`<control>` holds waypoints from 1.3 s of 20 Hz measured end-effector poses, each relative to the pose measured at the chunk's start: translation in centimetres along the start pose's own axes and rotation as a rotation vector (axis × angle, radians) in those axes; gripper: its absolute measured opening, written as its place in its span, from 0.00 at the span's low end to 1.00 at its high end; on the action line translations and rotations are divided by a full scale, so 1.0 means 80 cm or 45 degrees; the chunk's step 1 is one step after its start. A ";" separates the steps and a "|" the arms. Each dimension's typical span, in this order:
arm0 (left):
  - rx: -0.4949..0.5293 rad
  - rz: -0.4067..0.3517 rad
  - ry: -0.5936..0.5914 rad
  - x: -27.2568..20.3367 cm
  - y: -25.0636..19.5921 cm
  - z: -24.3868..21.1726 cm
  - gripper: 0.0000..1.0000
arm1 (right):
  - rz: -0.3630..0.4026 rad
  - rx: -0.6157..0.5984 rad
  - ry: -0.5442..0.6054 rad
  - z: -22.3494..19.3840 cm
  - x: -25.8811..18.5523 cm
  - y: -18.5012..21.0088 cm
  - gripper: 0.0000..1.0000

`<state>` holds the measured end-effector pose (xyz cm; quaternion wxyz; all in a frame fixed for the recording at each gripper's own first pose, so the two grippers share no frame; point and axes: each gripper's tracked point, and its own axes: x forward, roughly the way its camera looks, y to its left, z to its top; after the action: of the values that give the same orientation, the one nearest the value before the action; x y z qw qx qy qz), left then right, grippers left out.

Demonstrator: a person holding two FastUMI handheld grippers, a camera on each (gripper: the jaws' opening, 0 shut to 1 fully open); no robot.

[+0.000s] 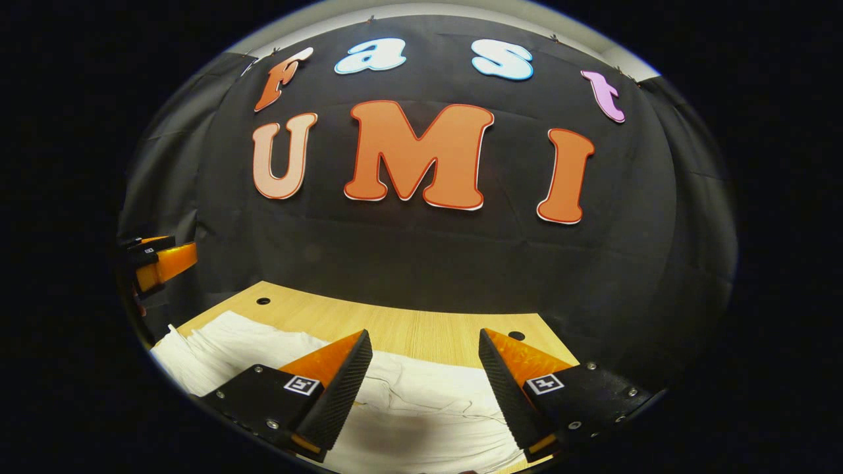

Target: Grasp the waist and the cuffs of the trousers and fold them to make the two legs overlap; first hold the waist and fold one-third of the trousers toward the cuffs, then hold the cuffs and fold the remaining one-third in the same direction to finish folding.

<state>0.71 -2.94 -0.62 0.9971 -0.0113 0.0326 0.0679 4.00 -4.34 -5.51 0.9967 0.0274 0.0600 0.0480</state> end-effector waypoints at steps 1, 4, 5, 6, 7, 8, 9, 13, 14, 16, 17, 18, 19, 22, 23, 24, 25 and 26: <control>-0.016 -0.001 0.027 0.001 0.002 -0.009 0.99 | -0.004 0.011 0.036 -0.010 0.001 -0.004 0.98; -0.092 0.050 0.154 0.003 0.021 -0.048 0.99 | -0.018 0.003 0.215 -0.060 0.002 -0.018 0.98; -0.112 0.079 0.203 0.000 0.033 -0.062 0.99 | -0.024 0.015 0.269 -0.075 0.002 -0.024 0.98; -0.138 0.108 0.242 -0.006 0.050 -0.079 0.99 | -0.032 0.036 0.320 -0.089 -0.001 -0.030 0.99; -0.169 0.150 0.291 -0.015 0.072 -0.097 0.99 | -0.043 0.067 0.380 -0.106 -0.001 -0.038 0.99; -0.190 0.184 0.330 -0.021 0.086 -0.111 0.99 | -0.063 0.081 0.429 -0.119 -0.003 -0.045 0.99; -0.201 0.228 0.378 -0.028 0.104 -0.125 0.99 | -0.086 0.088 0.476 -0.135 -0.006 -0.056 0.99; -0.262 0.343 0.534 -0.058 0.162 -0.175 0.97 | -0.134 0.183 0.644 -0.178 -0.014 -0.080 0.99; -0.304 0.365 0.589 -0.064 0.172 -0.193 0.97 | -0.147 0.186 0.679 -0.187 -0.019 -0.085 0.99; -0.380 0.385 0.688 -0.085 0.192 -0.224 0.97 | -0.161 0.221 0.747 -0.205 -0.026 -0.088 0.99; -0.417 0.396 0.735 -0.095 0.200 -0.239 0.97 | -0.160 0.258 0.781 -0.216 -0.029 -0.088 0.99; -0.456 0.411 0.788 -0.110 0.209 -0.256 0.99 | -0.157 0.301 0.822 -0.226 -0.034 -0.087 0.99; -0.505 0.417 0.822 -0.121 0.216 -0.270 0.99 | -0.159 0.335 0.862 -0.237 -0.038 -0.087 0.99; -0.651 0.465 0.936 -0.153 0.239 -0.315 0.97 | -0.177 0.411 0.948 -0.262 -0.044 -0.093 0.99; -0.706 0.493 0.959 -0.165 0.250 -0.326 0.98 | -0.187 0.426 0.968 -0.269 -0.046 -0.097 0.98; -0.764 0.521 0.984 -0.172 0.257 -0.336 0.98 | -0.196 0.443 0.984 -0.274 -0.047 -0.100 0.98; -0.827 0.555 1.016 -0.184 0.267 -0.350 1.00 | -0.206 0.468 1.003 -0.280 -0.049 -0.103 0.98; -0.895 0.585 1.045 -0.193 0.274 -0.359 0.99 | -0.206 0.512 1.025 -0.284 -0.050 -0.101 0.98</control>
<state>-19.35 15.95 -28.64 0.7990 -0.3592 0.3932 0.2791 -1.96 -11.69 -28.05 0.8694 0.1949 0.4527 -0.0358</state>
